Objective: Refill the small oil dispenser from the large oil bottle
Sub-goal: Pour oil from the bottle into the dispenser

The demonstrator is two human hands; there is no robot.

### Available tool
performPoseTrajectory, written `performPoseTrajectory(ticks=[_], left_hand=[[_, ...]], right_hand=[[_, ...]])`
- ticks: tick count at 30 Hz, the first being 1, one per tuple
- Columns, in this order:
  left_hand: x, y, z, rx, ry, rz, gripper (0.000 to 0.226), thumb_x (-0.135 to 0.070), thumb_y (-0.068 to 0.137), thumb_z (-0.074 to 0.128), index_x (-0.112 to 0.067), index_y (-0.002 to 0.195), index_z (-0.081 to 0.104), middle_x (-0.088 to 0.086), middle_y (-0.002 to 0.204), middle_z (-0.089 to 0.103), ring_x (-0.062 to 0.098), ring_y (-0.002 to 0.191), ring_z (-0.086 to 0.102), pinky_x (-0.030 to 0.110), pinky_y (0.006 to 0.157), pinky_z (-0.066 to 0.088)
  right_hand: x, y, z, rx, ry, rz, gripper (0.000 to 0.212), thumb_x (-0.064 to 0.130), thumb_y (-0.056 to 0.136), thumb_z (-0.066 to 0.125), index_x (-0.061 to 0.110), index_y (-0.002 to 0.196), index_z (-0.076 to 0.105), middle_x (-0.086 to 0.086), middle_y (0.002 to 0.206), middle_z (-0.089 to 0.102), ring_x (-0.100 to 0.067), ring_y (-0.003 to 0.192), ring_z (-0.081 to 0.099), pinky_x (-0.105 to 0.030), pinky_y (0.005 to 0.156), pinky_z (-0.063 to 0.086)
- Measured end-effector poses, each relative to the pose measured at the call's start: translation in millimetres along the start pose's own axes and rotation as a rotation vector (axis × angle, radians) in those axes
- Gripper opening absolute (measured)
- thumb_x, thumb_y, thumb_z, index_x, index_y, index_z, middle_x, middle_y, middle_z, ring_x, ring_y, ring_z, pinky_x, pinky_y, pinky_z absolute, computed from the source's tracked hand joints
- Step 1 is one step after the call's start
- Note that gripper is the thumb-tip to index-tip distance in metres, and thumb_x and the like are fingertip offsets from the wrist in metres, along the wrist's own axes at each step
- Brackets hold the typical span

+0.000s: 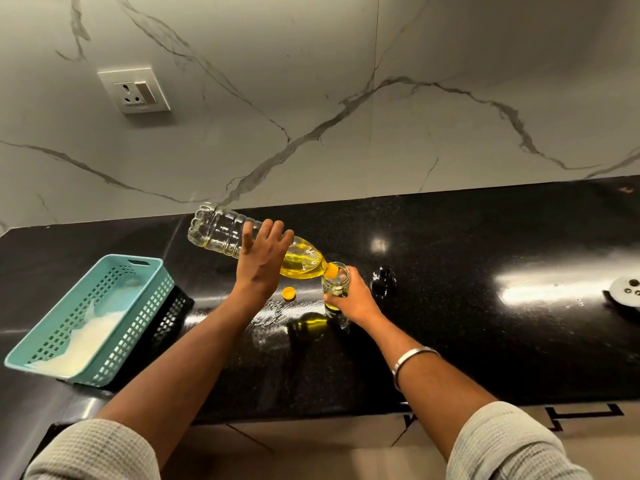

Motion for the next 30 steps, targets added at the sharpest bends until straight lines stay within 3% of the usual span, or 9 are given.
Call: performPoseTrajectory(ticks=[10,30], left_hand=[[-1.9,1.3,-4.2,-0.02,-0.002,0.007,0.072,-0.001,0.057,0.075,-0.029,0.12,0.055,-0.002,0.121,0.053,0.022,0.122,0.048,0.041,0.103,0.013],[-3.7,1.1,-8.6,-0.015,0.023,0.008,0.065,-0.004,0.065,0.071,-0.031,0.12,0.053,-0.004,0.123,0.051,0.02,0.124,0.046,0.041,0.102,0.01]], right_hand=[[-3.0,2.3,2.0,-0.001,0.008,0.0,0.064,0.016,0.074,0.081,0.019,0.126,0.043,-0.002,0.126,0.054,-0.017,0.113,0.055,-0.027,0.093,0.044],[-4.7,4.0,2.7,-0.003,-0.011,0.0,0.063,0.019,0.073,0.081,0.021,0.124,0.045,-0.002,0.125,0.054,-0.018,0.114,0.055,-0.035,0.099,0.046]])
Point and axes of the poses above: each hand's wrist, its own y-axis towards the middle knuckle, its own z-axis out of the palm, x = y × z, the point moved 10 cm from there along y, towards the middle knuckle
